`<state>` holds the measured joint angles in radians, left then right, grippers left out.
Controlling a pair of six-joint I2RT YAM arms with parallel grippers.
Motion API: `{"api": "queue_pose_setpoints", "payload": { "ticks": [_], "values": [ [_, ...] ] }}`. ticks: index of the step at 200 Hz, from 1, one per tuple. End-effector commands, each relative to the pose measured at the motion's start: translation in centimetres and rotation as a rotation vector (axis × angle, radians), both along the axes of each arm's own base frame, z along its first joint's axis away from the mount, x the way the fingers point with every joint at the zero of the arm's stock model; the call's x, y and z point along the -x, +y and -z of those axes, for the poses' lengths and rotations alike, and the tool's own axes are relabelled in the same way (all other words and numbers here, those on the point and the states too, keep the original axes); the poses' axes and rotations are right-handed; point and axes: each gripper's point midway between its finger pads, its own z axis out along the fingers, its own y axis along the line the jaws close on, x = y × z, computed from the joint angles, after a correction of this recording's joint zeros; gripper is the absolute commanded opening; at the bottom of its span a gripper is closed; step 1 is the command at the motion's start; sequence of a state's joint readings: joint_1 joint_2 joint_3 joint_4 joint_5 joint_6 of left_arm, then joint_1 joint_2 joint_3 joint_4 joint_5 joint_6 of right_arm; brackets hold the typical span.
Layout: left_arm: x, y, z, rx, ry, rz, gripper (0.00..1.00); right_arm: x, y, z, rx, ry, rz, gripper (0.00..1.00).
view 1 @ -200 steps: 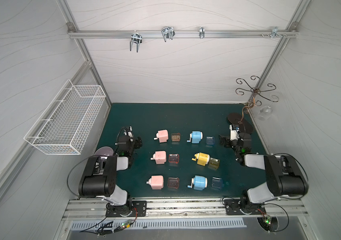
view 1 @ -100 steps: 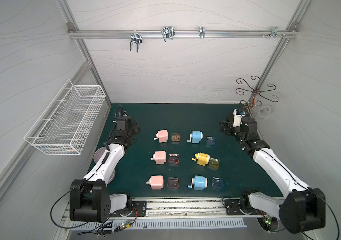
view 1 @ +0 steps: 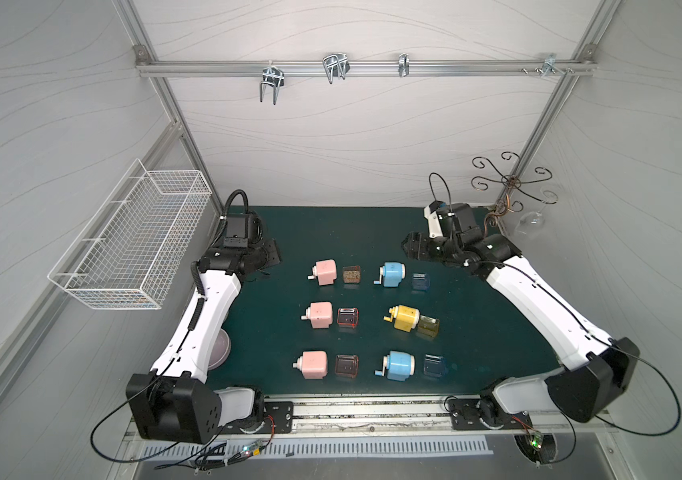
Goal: Put the tray back into the pencil sharpener
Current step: Pick up the container from the center of the board.
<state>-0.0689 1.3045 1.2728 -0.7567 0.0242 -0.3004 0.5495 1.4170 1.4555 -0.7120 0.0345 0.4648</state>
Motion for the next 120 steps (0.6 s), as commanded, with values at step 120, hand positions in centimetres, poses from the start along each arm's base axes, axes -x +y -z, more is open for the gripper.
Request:
{"api": "queue_pose_setpoints", "payload": {
  "ticks": [120],
  "values": [
    [-4.1,-7.4,7.9,0.306,0.305,0.215,0.66,0.1,11.2,7.0,0.067,0.367,-0.180,0.66]
  ]
}}
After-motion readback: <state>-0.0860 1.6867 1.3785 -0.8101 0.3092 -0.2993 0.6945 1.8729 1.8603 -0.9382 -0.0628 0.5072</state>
